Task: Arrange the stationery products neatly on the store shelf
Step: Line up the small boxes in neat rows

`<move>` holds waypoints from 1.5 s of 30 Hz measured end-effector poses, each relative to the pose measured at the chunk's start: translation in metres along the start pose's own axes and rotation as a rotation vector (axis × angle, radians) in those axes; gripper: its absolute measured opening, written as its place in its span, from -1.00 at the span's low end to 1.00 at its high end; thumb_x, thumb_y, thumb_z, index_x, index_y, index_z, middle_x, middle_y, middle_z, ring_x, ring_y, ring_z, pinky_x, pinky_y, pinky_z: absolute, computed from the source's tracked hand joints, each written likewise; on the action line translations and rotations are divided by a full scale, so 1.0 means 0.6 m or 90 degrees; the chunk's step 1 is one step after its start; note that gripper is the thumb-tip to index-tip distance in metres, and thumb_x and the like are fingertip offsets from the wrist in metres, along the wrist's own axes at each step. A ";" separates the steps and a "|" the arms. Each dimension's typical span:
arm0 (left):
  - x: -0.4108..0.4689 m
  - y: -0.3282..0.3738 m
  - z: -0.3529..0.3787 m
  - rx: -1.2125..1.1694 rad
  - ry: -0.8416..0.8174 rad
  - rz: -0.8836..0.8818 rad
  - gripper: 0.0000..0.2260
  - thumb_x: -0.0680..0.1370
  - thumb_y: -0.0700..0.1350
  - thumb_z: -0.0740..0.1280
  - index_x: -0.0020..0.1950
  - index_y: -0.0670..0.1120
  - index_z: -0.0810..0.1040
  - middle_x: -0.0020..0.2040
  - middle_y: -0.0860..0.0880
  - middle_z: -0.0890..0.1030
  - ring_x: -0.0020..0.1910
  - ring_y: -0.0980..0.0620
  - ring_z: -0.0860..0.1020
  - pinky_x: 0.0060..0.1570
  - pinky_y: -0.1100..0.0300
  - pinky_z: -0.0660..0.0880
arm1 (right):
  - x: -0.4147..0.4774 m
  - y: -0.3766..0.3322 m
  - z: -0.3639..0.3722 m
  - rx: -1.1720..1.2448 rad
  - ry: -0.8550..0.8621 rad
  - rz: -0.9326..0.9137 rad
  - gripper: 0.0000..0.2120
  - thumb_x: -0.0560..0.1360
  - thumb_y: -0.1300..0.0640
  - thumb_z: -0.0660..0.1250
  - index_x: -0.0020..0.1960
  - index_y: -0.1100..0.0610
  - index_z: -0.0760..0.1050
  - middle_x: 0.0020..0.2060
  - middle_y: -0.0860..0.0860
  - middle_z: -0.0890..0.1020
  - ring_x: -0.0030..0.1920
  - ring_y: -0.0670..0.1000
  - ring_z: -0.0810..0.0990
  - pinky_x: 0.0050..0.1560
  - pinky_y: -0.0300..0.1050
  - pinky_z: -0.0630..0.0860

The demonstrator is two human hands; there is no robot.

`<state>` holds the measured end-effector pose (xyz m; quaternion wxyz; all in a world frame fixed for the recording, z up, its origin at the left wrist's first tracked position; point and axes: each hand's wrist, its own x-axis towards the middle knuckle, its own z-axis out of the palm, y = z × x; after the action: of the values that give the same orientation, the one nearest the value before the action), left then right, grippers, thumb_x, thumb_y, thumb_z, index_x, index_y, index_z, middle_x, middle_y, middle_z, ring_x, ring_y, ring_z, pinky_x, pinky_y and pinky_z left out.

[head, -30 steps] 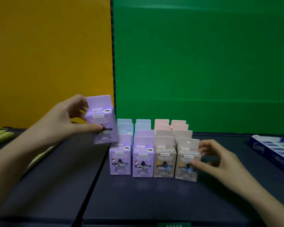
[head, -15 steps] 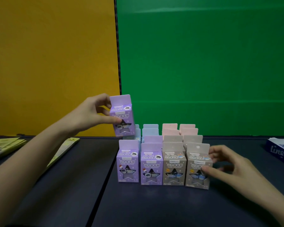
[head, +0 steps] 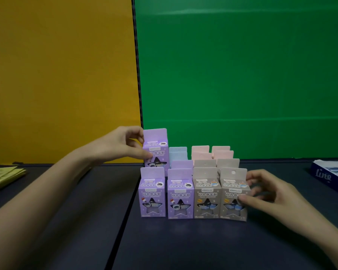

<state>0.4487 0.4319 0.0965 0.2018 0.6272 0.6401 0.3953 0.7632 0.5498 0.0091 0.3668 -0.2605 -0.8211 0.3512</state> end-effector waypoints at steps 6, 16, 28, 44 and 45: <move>0.002 -0.019 0.010 0.072 -0.056 -0.020 -0.81 0.39 -0.16 0.44 -0.10 -0.06 0.46 -0.12 0.03 0.64 -0.19 0.17 0.62 -0.29 0.40 0.49 | -0.002 -0.003 0.004 -0.022 0.000 0.022 -0.70 0.28 0.27 0.49 -0.07 0.03 0.51 -0.19 -0.01 0.61 -0.32 -0.18 0.58 -0.27 -0.44 0.49; -0.001 -0.034 0.008 0.033 -0.122 -0.046 -0.61 0.26 0.04 0.44 -0.04 -0.14 0.49 -0.06 -0.12 0.60 -0.12 0.04 0.59 -0.10 0.22 0.51 | -0.005 -0.011 0.003 -0.014 0.008 0.043 -0.68 0.22 0.13 0.51 -0.06 0.03 0.52 -0.19 -0.03 0.63 -0.29 -0.11 0.61 -0.23 -0.40 0.53; -0.024 -0.050 0.025 0.042 -0.170 -0.074 -0.54 0.37 0.13 0.22 0.07 -0.19 0.49 -0.06 0.16 0.63 -0.03 0.25 0.58 -0.07 0.35 0.53 | -0.006 -0.014 -0.001 -0.045 -0.005 0.055 -0.70 0.28 0.20 0.50 -0.04 0.03 0.52 -0.12 -0.02 0.63 -0.27 -0.12 0.62 -0.20 -0.39 0.53; -0.042 0.009 0.072 0.391 0.060 0.202 -0.60 0.38 0.24 0.30 0.10 0.04 0.52 0.01 0.11 0.56 0.00 0.20 0.49 0.04 0.16 0.49 | -0.001 -0.011 -0.012 -0.063 -0.003 0.043 -0.66 0.31 0.14 0.48 0.04 -0.02 0.50 -0.06 -0.04 0.62 -0.18 -0.07 0.64 -0.07 -0.16 0.59; -0.038 0.012 0.086 0.409 0.057 0.215 -0.65 0.41 0.19 0.31 0.11 0.04 0.53 0.02 0.10 0.56 0.00 0.18 0.49 0.05 0.15 0.48 | 0.000 -0.012 -0.011 -0.059 -0.006 0.042 -0.67 0.32 0.15 0.48 0.04 -0.02 0.50 -0.06 -0.04 0.62 -0.18 -0.07 0.64 -0.06 -0.15 0.59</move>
<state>0.4950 0.4220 0.0651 -0.1019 0.7375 0.6271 0.2291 0.7674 0.5481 0.0178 0.3389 -0.3022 -0.8292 0.3260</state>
